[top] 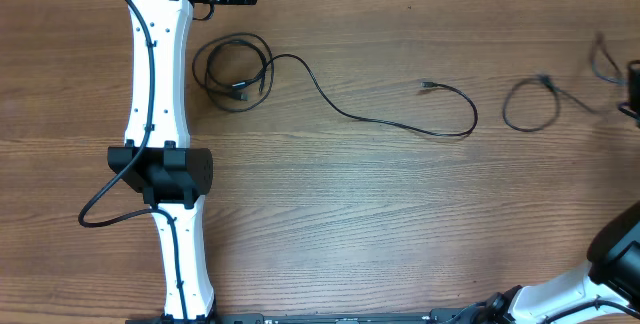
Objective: Untangle cables
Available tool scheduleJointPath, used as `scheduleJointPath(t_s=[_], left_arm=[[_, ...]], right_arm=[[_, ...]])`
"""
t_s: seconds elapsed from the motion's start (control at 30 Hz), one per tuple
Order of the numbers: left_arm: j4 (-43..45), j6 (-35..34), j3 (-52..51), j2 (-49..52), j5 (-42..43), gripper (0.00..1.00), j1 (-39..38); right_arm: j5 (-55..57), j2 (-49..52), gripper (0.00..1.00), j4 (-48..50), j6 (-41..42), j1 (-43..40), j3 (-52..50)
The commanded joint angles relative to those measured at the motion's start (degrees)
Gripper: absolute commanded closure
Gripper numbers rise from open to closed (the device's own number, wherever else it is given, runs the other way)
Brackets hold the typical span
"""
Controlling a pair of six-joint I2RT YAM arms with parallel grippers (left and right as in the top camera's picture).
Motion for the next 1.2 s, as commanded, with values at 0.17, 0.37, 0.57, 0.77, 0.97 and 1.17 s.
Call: scheduleJointPath(t_s=[0.17, 0.37, 0.57, 0.77, 0.97, 1.17], left_arm=[[-0.13, -6.60, 1.38, -0.46, -0.24, 0.44, -0.13], [-0.09, -11.85, 1.38, -0.46, 1.79, 0.45, -0.13], [0.52, -14.99, 1.38, -0.46, 4.63, 0.45, -0.13], [0.68, -17.20, 1.38, -0.46, 4.68, 0.45, -0.15], [2.62, -17.55, 1.38, -0.46, 5.44, 0.44, -0.15], [6.05, -17.27, 1.38, -0.46, 5.53, 0.43, -0.15]], right_arm=[[8.09, 0.15, 0.96, 13.90, -8.59, 1.64, 0.96], [8.68, 7.06, 0.96, 26.56, -10.49, 1.68, 1.44], [9.09, 17.44, 0.96, 30.95, -12.72, 1.68, 4.26], [9.33, 22.34, 0.51, 30.80, -15.89, 1.68, 5.75], [7.74, 15.21, 0.01, 22.95, -19.76, 1.75, 8.83], [7.82, 3.91, 0.00, 3.06, -20.65, 2.05, 15.08]])
